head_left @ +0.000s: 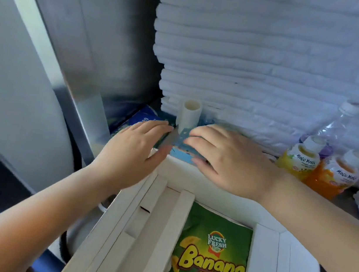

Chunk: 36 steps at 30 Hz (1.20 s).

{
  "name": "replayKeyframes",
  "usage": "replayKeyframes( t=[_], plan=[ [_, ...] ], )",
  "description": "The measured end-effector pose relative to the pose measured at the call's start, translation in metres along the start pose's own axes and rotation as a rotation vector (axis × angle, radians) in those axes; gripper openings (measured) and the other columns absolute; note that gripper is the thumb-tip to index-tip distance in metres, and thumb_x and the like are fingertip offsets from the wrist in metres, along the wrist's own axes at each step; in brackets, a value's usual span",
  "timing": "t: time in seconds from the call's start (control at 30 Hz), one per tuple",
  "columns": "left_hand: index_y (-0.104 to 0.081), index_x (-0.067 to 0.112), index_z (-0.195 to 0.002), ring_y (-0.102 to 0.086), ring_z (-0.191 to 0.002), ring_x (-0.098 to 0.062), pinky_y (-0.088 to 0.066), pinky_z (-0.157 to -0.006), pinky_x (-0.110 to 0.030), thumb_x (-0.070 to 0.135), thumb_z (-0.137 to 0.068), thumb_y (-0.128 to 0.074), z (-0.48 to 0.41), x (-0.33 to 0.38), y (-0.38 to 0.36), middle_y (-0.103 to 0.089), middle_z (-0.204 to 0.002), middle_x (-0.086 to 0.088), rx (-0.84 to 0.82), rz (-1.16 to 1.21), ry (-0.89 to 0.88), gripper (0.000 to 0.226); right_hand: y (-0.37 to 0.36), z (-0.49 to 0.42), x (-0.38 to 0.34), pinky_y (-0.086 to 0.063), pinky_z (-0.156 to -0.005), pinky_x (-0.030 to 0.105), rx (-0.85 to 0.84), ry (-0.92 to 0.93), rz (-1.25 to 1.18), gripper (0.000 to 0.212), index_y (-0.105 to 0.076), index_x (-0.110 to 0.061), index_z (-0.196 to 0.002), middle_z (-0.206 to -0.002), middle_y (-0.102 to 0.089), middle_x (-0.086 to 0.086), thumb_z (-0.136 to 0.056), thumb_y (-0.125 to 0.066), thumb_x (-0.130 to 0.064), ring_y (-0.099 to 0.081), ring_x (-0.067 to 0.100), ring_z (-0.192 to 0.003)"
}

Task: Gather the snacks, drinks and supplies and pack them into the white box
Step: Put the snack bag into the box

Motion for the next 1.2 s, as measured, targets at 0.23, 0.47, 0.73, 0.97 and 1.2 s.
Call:
replayKeyframes(
  t=[0.23,0.47,0.73,0.97,1.2],
  plan=[
    [-0.044,0.016,-0.132,-0.053,-0.111,-0.024,-0.047,-0.086,-0.034,0.036,-0.09,-0.052,-0.047,-0.058,-0.045,-0.051,-0.132,-0.004,-0.13,-0.026,0.436,0.047,-0.034,-0.036,0.022,-0.048,-0.077,0.031,0.008,-0.089,-0.094,0.033,-0.059,-0.011,-0.119,-0.115,-0.057,0.002,-0.092,-0.055,-0.03,-0.054,0.019,-0.106],
    [-0.022,0.014,-0.143,-0.035,-0.127,-0.029,-0.034,-0.099,-0.041,0.067,-0.079,-0.051,-0.052,-0.09,-0.085,-0.032,-0.144,-0.01,-0.411,-0.206,0.645,0.089,-0.059,-0.043,0.038,-0.044,-0.079,0.027,-0.019,-0.218,-0.189,0.036,-0.054,-0.015,-0.122,-0.121,-0.053,-0.003,-0.094,-0.051,-0.036,-0.049,0.016,-0.109],
    [-0.007,0.012,-0.147,-0.029,-0.129,-0.031,-0.03,-0.103,-0.043,0.077,-0.069,-0.053,-0.057,-0.097,-0.098,-0.029,-0.143,-0.012,-0.428,-0.175,0.777,0.112,-0.071,-0.031,0.051,-0.035,-0.074,0.021,-0.079,-0.305,-0.252,0.036,-0.051,-0.018,-0.126,-0.123,-0.05,-0.004,-0.095,-0.047,-0.037,-0.047,0.013,-0.112],
    [-0.024,0.009,-0.137,-0.036,-0.121,-0.029,-0.041,-0.094,-0.039,0.067,-0.067,-0.064,-0.065,-0.092,-0.093,-0.038,-0.132,-0.012,-0.322,-0.187,0.806,0.099,-0.072,-0.033,0.049,-0.039,-0.081,0.023,-0.059,-0.287,-0.29,0.038,-0.048,-0.019,-0.13,-0.126,-0.049,-0.005,-0.095,-0.046,-0.036,-0.045,0.011,-0.114],
    [-0.03,0.009,-0.133,-0.04,-0.117,-0.028,-0.041,-0.086,-0.035,0.065,-0.064,-0.067,-0.067,-0.088,-0.079,-0.042,-0.128,-0.011,-0.187,-0.159,0.838,0.096,-0.068,-0.033,0.045,-0.042,-0.081,0.026,0.015,-0.238,-0.291,0.037,-0.05,-0.019,-0.128,-0.122,-0.051,-0.006,-0.095,-0.047,-0.035,-0.047,0.012,-0.11]
  ],
)
Point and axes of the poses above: each hand's wrist, its own z-axis away from the middle knuckle, its own y-axis out of the back of the hand, x = y × z, the point moved 3 cm from there along -z, towards the middle knuckle
